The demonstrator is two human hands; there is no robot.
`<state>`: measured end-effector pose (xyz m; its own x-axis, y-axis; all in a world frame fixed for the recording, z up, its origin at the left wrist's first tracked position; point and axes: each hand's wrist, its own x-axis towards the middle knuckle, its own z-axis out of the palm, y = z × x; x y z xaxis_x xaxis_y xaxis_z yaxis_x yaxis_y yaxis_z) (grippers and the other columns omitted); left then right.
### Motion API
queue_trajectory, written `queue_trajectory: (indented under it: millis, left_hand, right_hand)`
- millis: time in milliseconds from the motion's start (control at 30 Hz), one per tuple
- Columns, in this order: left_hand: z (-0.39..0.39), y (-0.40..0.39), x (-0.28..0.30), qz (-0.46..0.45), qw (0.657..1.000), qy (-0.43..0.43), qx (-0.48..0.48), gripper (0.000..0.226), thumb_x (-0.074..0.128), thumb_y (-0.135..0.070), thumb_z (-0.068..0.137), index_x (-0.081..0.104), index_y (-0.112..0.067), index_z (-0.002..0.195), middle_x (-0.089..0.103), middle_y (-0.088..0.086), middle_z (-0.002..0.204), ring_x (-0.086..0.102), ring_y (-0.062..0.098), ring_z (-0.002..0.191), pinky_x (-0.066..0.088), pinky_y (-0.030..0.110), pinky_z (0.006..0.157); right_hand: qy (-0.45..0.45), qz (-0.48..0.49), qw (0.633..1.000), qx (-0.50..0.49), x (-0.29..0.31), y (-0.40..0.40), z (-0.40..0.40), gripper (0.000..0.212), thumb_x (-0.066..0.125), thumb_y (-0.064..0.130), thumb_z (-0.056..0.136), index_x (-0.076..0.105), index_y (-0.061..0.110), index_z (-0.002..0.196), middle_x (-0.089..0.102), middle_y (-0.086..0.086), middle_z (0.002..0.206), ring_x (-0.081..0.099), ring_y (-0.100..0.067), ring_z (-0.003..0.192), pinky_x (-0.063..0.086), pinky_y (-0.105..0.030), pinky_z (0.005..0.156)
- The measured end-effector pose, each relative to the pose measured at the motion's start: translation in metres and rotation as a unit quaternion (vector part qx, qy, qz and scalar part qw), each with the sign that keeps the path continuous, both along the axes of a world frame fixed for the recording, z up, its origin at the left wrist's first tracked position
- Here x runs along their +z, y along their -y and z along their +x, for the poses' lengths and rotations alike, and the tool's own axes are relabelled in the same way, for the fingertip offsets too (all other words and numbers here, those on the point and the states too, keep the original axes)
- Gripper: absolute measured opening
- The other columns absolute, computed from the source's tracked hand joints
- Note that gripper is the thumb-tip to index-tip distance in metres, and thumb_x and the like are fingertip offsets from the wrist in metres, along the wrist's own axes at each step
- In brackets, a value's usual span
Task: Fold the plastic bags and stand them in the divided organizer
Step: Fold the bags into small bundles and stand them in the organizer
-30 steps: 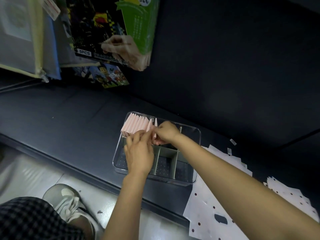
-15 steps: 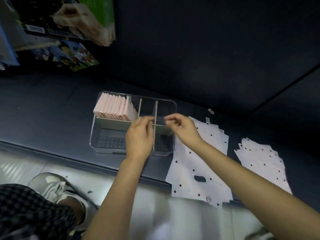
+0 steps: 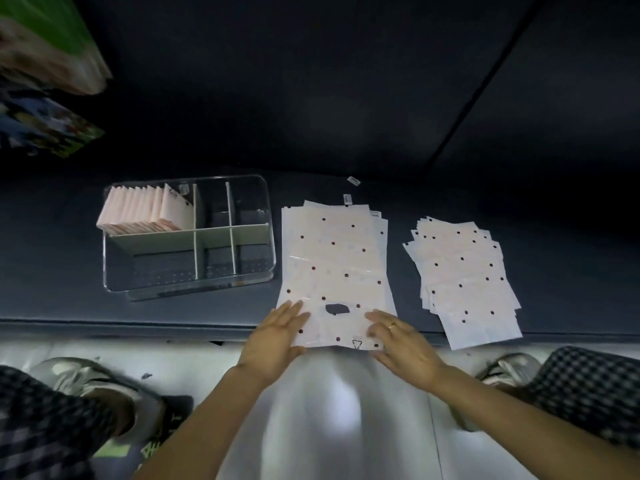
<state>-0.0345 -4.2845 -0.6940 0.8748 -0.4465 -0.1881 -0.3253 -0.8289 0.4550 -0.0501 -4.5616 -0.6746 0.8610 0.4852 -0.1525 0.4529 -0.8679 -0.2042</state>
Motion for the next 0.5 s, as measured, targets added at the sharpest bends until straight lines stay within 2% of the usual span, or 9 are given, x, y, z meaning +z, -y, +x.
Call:
queue_trajectory:
  millis: [67, 133, 200, 233, 267, 300, 367, 433, 500]
  left_hand:
    - [-0.005, 0.003, 0.002, 0.008, 1.000, 0.009, 0.009, 0.059, 0.051, -0.041, 0.094, 0.028, -0.029, 0.147, 0.013, -0.010, 0.158, 0.008, 0.010, 0.145, 0.004, 0.024, 0.117]
    - [-0.011, 0.008, 0.009, 0.019, 1.000, 0.016, 0.009, 0.054, 0.048, -0.050, 0.093, 0.037, -0.032, 0.142, 0.028, -0.010, 0.153, 0.022, 0.010, 0.142, 0.015, 0.024, 0.114]
    - [-0.014, 0.014, 0.024, -0.001, 0.998, 0.049, 0.030, 0.048, 0.042, -0.059, 0.091, 0.055, -0.032, 0.127, 0.058, -0.009, 0.130, 0.051, 0.014, 0.121, 0.034, 0.024, 0.100]
    - [-0.015, 0.018, 0.034, -0.030, 0.995, 0.082, 0.047, 0.051, 0.036, -0.063, 0.090, 0.064, -0.029, 0.115, 0.068, -0.009, 0.112, 0.061, 0.015, 0.104, 0.042, 0.024, 0.088]
    - [-0.015, 0.022, 0.043, -0.065, 0.988, 0.122, 0.064, 0.058, 0.030, -0.065, 0.091, 0.070, -0.025, 0.105, 0.072, -0.009, 0.099, 0.066, 0.016, 0.091, 0.048, 0.024, 0.079]
    - [-0.014, 0.025, 0.052, -0.107, 0.977, 0.163, 0.084, 0.061, 0.029, -0.064, 0.091, 0.072, -0.022, 0.099, 0.072, -0.008, 0.094, 0.068, 0.016, 0.084, 0.050, 0.023, 0.074]
    - [-0.005, 0.030, 0.068, -0.177, 0.955, 0.191, 0.139, 0.051, 0.038, -0.056, 0.091, 0.071, -0.019, 0.102, 0.070, -0.008, 0.099, 0.065, 0.014, 0.088, 0.047, 0.022, 0.076]
    - [0.011, 0.034, 0.082, -0.216, 0.935, 0.213, 0.185, 0.042, 0.043, -0.046, 0.091, 0.068, -0.018, 0.109, 0.066, -0.008, 0.109, 0.056, 0.007, 0.099, 0.042, 0.020, 0.081]
    - [0.027, 0.035, 0.091, -0.240, 0.918, 0.239, 0.206, 0.039, 0.044, -0.040, 0.092, 0.065, -0.015, 0.114, 0.059, -0.010, 0.116, 0.047, 0.002, 0.108, 0.039, 0.021, 0.089]
  right_hand:
    - [-0.006, 0.055, 0.998, -0.022, 0.001, 0.000, 0.003, 0.011, 0.068, 0.021, 0.086, 0.067, 0.011, 0.089, 0.061, -0.005, 0.126, 0.053, -0.021, 0.124, 0.046, -0.031, 0.099]
    - [-0.065, 0.093, 0.992, -0.060, 0.006, 0.005, 0.008, 0.019, 0.055, 0.024, 0.094, 0.067, 0.010, 0.099, 0.062, -0.002, 0.125, 0.052, -0.017, 0.124, 0.040, -0.025, 0.103]
    - [-0.130, 0.130, 0.980, -0.076, 0.021, 0.011, 0.016, 0.018, 0.053, 0.024, 0.095, 0.065, 0.013, 0.104, 0.068, 0.010, 0.105, 0.060, -0.008, 0.101, 0.045, -0.025, 0.088]
    - [-0.161, 0.143, 0.974, -0.076, 0.032, 0.014, 0.021, 0.013, 0.053, 0.023, 0.095, 0.064, 0.018, 0.100, 0.067, 0.021, 0.089, 0.059, 0.001, 0.084, 0.044, -0.021, 0.076]
    - [-0.189, 0.162, 0.966, -0.075, 0.042, 0.018, 0.027, 0.008, 0.053, 0.022, 0.095, 0.061, 0.022, 0.094, 0.061, 0.025, 0.074, 0.054, 0.003, 0.070, 0.039, -0.016, 0.066]
    - [-0.212, 0.188, 0.955, -0.085, 0.052, 0.021, 0.034, 0.010, 0.053, 0.020, 0.095, 0.059, 0.025, 0.087, 0.056, 0.022, 0.065, 0.048, 0.002, 0.061, 0.034, -0.012, 0.060]
    - [-0.230, 0.253, 0.931, -0.128, 0.070, 0.026, 0.051, 0.016, 0.054, 0.017, 0.094, 0.057, 0.025, 0.081, 0.050, 0.014, 0.061, 0.039, -0.001, 0.054, 0.030, -0.013, 0.055]
    - [-0.198, 0.295, 0.918, -0.173, 0.081, 0.031, 0.074, 0.016, 0.055, 0.017, 0.094, 0.058, 0.023, 0.079, 0.051, 0.009, 0.063, 0.039, -0.002, 0.053, 0.032, -0.014, 0.055]
    - [-0.149, 0.298, 0.916, -0.221, 0.083, 0.032, 0.100, 0.014, 0.054, 0.019, 0.094, 0.059, 0.020, 0.081, 0.058, 0.003, 0.071, 0.048, -0.008, 0.061, 0.037, -0.020, 0.061]
